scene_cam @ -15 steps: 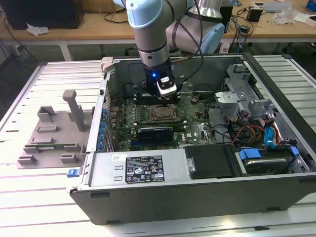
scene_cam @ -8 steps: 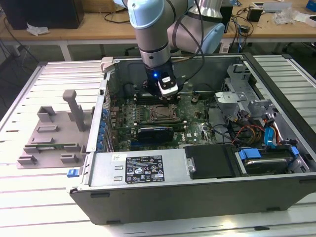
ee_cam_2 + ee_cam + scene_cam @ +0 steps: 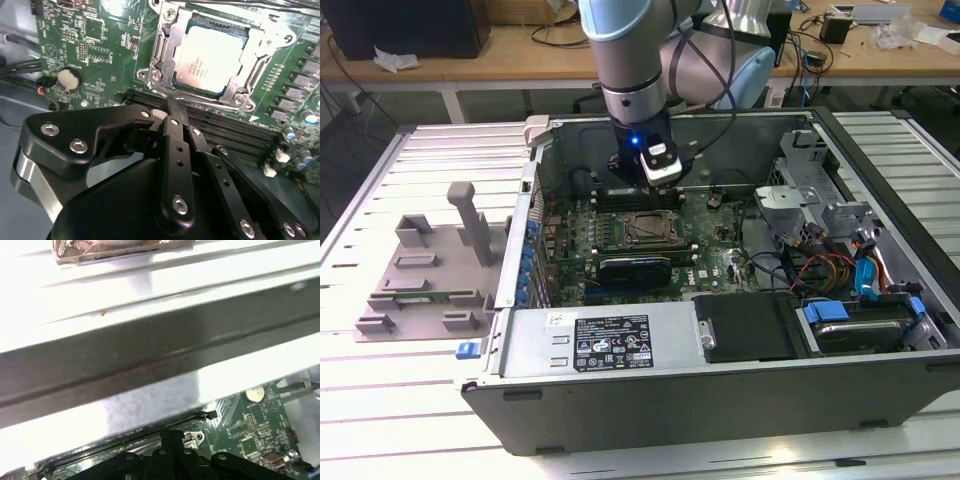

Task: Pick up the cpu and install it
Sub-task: 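Install the first cpu locking lever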

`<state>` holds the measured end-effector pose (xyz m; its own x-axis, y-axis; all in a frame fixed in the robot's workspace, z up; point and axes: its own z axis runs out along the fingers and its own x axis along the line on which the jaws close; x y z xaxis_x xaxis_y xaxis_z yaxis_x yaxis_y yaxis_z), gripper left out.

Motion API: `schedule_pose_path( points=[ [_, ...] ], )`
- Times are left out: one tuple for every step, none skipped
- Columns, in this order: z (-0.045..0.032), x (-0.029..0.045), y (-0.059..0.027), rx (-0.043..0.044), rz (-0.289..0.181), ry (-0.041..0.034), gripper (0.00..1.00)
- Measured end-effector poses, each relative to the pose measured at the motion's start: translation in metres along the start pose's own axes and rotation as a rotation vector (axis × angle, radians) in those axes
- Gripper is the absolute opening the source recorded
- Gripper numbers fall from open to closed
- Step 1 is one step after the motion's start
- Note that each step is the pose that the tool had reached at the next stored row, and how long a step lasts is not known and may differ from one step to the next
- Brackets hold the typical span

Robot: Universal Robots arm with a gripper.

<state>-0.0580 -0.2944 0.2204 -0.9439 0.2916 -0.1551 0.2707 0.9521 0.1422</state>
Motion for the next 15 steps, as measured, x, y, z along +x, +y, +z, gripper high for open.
schedule_pose_path(
  points=[
    [-0.0024, -0.0004, 0.0003, 0.0012, 0.0, -0.0004, 0.11],
    [-0.0047, -0.0007, 0.0007, 0.0024, 0.0, -0.0007, 0.11],
    [-0.0069, -0.0011, 0.001, 0.0037, -0.001, -0.001, 0.11],
    [-0.0089, -0.0014, 0.0013, 0.0049, -0.001, -0.0014, 0.11],
    [-0.0108, -0.0017, 0.0016, 0.0067, -0.001, -0.0019, 0.11],
    [-0.0133, -0.002, 0.0019, 0.0114, -0.002, -0.0034, 0.11],
    [-0.0136, -0.0021, 0.0021, 0.0145, -0.003, -0.0043, 0.11],
    [-0.0137, -0.0022, 0.002, 0.0175, -0.003, -0.005, 0.11],
    [-0.0137, -0.0022, 0.002, 0.0175, -0.004, -0.0051, 0.11],
    [-0.0137, -0.0022, 0.002, 0.0177, -0.004, -0.0051, 0.11],
    [-0.0138, -0.0022, 0.002, 0.0179, -0.004, -0.0051, 0.11],
    [-0.0138, -0.0022, 0.002, 0.018, -0.004, -0.0051, 0.11],
    [-0.0137, -0.0021, 0.002, 0.018, -0.004, -0.0052, 0.11],
    [-0.0137, -0.0021, 0.002, 0.0182, -0.004, -0.0052, 0.11],
    [-0.0137, -0.0021, 0.002, 0.0182, -0.004, -0.0052, 0.11]
  ],
)
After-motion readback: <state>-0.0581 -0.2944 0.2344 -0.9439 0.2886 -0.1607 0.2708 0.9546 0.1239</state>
